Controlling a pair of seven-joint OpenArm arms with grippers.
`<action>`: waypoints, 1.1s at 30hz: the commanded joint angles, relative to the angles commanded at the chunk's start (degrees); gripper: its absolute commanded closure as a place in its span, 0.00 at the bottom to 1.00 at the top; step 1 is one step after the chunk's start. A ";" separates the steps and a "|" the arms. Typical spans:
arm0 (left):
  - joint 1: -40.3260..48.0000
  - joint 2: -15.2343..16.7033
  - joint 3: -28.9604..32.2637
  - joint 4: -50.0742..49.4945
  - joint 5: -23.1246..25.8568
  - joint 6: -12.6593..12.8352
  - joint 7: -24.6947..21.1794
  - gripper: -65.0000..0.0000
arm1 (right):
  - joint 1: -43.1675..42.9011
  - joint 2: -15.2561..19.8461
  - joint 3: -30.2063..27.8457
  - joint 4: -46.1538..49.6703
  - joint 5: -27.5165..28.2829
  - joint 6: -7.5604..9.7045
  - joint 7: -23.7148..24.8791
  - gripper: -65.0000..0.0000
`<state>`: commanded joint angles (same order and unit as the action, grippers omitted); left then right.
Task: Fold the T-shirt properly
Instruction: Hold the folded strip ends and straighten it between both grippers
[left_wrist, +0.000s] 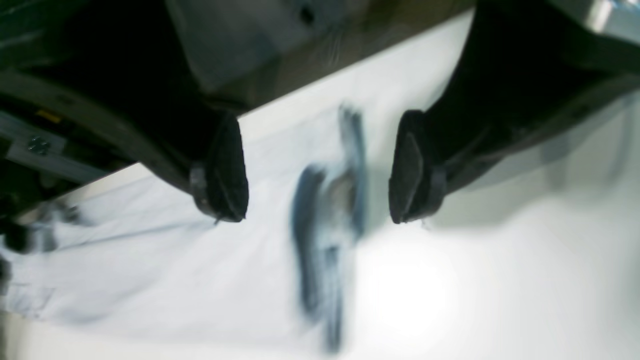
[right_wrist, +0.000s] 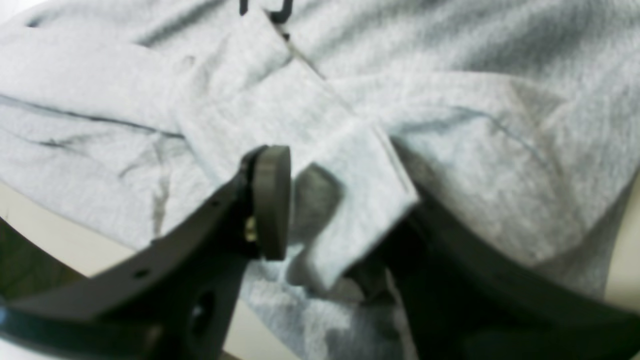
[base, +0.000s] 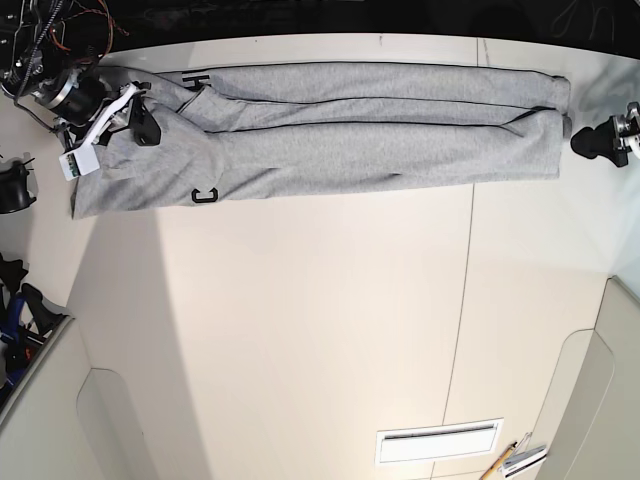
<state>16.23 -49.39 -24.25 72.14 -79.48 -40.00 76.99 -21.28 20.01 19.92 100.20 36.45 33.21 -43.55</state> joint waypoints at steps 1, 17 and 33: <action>0.50 0.68 0.00 -0.07 2.19 0.00 -1.29 0.27 | 0.02 0.00 0.00 0.00 0.00 0.00 0.02 0.65; -0.74 2.84 0.00 -0.22 -5.52 0.00 3.01 0.27 | -0.04 -0.02 0.00 0.00 -0.02 0.00 -0.04 0.65; 0.13 6.56 0.02 -0.22 7.93 0.00 -4.76 0.27 | -0.02 -0.02 0.00 0.00 0.02 -0.02 -0.17 0.65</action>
<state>16.36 -42.83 -24.23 71.92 -71.55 -40.00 72.23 -21.30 19.99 19.92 100.20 36.47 33.19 -43.72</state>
